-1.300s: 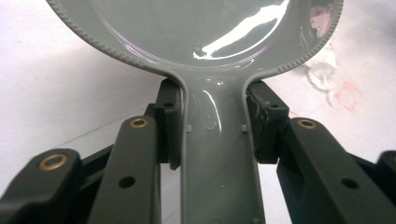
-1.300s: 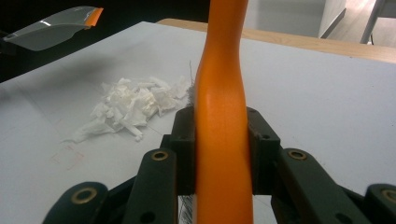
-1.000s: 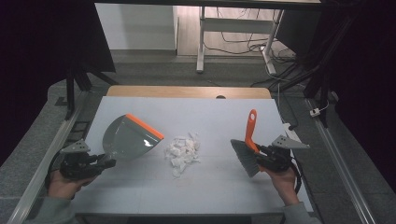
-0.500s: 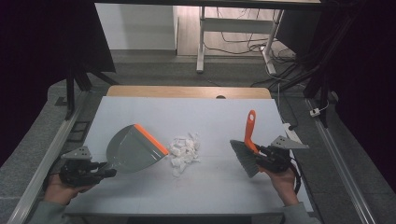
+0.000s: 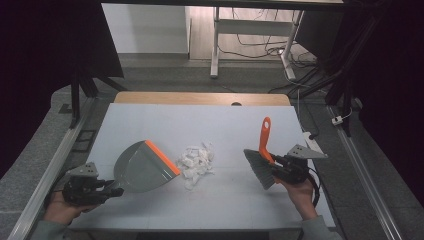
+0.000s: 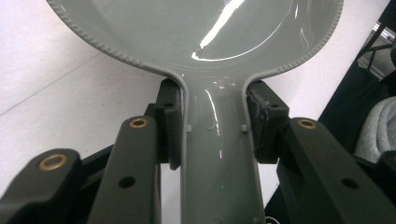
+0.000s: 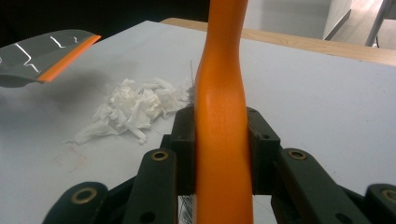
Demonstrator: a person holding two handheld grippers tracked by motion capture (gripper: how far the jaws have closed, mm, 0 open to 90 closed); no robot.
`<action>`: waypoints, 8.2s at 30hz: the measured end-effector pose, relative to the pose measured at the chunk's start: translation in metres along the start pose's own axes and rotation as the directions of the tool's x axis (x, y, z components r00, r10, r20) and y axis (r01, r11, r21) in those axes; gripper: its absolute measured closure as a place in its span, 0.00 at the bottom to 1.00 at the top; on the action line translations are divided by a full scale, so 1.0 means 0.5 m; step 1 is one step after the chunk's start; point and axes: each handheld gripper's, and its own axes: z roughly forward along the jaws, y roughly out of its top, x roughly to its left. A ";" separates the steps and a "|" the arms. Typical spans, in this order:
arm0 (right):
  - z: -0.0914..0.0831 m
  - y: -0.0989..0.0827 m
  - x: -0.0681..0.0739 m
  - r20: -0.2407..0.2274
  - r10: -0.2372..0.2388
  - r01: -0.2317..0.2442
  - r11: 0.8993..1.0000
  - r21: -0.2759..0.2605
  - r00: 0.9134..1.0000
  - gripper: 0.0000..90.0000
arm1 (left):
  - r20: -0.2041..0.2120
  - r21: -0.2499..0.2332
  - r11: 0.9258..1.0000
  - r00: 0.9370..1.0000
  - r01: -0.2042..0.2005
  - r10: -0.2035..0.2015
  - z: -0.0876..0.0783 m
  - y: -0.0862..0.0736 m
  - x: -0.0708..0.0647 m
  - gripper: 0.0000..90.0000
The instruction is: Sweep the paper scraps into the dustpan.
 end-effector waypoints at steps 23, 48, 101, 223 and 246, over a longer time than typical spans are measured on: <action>0.096 0.052 0.025 -0.009 -0.005 0.005 1.000 0.017 1.000 0.76 | 0.005 0.091 0.994 0.999 -0.052 0.052 0.028 -0.019 -0.018 0.68; 0.253 0.105 0.013 0.056 0.053 -0.058 0.994 0.090 0.997 0.76 | 0.082 0.168 0.971 0.984 -0.169 0.157 0.086 -0.006 -0.043 0.68; 0.438 0.118 0.072 0.082 -0.082 0.052 0.948 0.315 0.993 0.77 | 0.086 0.178 0.972 0.986 -0.154 0.140 0.114 -0.008 -0.029 0.68; 0.413 0.128 0.279 -0.252 -0.119 0.157 0.978 0.135 0.960 0.77 | 0.075 0.183 0.975 0.991 -0.125 0.113 0.142 0.009 -0.038 0.68; 0.302 0.069 0.140 0.006 -0.009 0.008 0.982 0.188 1.000 0.77 | 0.083 0.189 0.973 0.990 -0.132 0.119 0.143 0.008 -0.042 0.68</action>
